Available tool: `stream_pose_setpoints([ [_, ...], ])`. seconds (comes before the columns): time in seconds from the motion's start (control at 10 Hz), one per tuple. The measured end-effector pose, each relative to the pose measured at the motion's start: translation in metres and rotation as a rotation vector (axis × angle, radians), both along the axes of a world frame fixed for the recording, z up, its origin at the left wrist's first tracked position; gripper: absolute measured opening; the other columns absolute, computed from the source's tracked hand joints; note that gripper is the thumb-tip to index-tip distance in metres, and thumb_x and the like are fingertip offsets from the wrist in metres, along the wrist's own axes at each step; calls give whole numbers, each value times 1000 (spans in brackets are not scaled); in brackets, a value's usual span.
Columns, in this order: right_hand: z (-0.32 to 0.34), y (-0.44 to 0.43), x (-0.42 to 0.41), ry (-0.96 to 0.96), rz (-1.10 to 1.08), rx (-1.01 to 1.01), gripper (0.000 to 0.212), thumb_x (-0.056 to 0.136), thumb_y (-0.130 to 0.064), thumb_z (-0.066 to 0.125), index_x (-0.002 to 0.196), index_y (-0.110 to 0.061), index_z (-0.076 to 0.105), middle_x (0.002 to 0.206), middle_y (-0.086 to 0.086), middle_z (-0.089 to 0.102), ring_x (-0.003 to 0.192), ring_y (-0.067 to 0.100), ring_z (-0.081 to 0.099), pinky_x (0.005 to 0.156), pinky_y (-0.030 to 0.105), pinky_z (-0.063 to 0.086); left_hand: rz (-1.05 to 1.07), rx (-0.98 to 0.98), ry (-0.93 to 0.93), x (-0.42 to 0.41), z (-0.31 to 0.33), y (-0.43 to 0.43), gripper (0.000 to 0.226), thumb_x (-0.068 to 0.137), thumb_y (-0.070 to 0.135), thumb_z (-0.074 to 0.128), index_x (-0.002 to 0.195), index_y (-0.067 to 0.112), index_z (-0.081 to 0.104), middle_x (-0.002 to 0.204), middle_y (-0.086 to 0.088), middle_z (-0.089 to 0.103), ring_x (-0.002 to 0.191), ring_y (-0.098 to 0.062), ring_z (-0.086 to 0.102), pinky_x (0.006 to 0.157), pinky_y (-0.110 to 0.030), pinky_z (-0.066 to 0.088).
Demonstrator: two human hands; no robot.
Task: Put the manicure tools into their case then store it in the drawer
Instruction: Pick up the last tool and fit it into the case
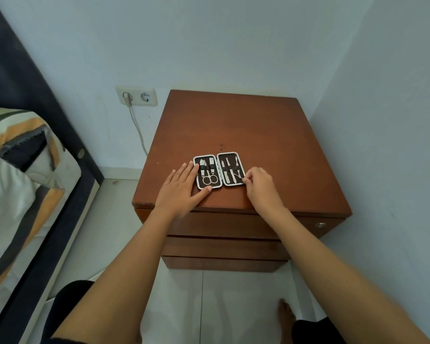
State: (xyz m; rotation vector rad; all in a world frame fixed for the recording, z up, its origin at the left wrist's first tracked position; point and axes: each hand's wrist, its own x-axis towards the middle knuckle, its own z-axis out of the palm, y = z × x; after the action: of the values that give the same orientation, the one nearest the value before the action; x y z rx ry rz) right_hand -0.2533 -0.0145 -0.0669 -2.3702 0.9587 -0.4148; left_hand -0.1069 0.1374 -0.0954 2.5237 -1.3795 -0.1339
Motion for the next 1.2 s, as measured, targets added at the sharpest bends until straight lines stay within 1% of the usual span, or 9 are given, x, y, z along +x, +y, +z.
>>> stream_pose_setpoints([
  [0.1,0,-2,-3,-31,31,-55,13,93,-11,48,92,-7,60,96,8,55,87,21,51,73,33,43,1,3,-2,0,0,0,82,83,69,14,150,22,4,159,3,3,145,-9,-3,117,-32,-3],
  [0.2,0,-1,-3,-62,25,-73,13,91,-11,51,89,-8,64,88,2,51,83,19,52,71,34,46,0,0,-8,1,-1,0,79,86,68,17,150,22,4,159,3,4,145,-10,-2,118,-32,-2],
  [0.4,2,5,4,-96,-25,-45,14,89,-11,55,86,-7,68,83,3,49,77,19,51,67,31,42,3,-8,-1,0,1,0,75,91,64,23,150,22,4,159,3,4,145,-10,-2,118,-32,-2],
  [0.6,5,11,14,-18,-69,-83,19,91,-11,49,88,-3,66,94,12,54,80,27,54,69,36,47,-1,-15,0,2,-2,0,80,86,68,18,150,22,5,159,3,5,145,-9,-1,118,-32,-2],
  [0.8,1,17,13,-2,-39,-123,23,91,-14,47,89,-2,67,95,13,52,79,29,56,66,35,46,5,-13,-12,1,-2,0,76,90,65,22,150,22,5,159,3,4,145,-9,-2,117,-31,-3],
  [0.9,-3,18,7,-18,-9,-164,25,92,-18,48,99,-5,68,93,10,52,84,25,54,69,38,48,6,-14,-12,0,-1,0,76,90,65,22,150,22,4,159,3,4,145,-9,-1,117,-31,-2],
  [1.0,-6,18,4,35,16,-243,29,93,-22,47,115,-11,63,97,8,51,93,24,50,76,40,45,8,-11,-12,1,-1,0,76,90,65,22,150,22,4,159,3,4,145,-9,-2,118,-32,-2],
  [1.1,-9,16,4,100,46,-261,34,95,-26,43,126,-17,55,102,6,49,97,24,47,77,37,38,10,-13,-7,1,-1,1,76,90,65,22,150,22,5,159,3,4,145,-9,-2,118,-32,-2],
  [1.2,-11,14,2,90,83,-212,37,95,-27,42,130,-17,50,107,6,48,102,23,46,83,38,39,9,-10,-5,0,-1,0,76,90,64,22,150,22,5,159,3,4,145,-10,-2,118,-32,-2],
])
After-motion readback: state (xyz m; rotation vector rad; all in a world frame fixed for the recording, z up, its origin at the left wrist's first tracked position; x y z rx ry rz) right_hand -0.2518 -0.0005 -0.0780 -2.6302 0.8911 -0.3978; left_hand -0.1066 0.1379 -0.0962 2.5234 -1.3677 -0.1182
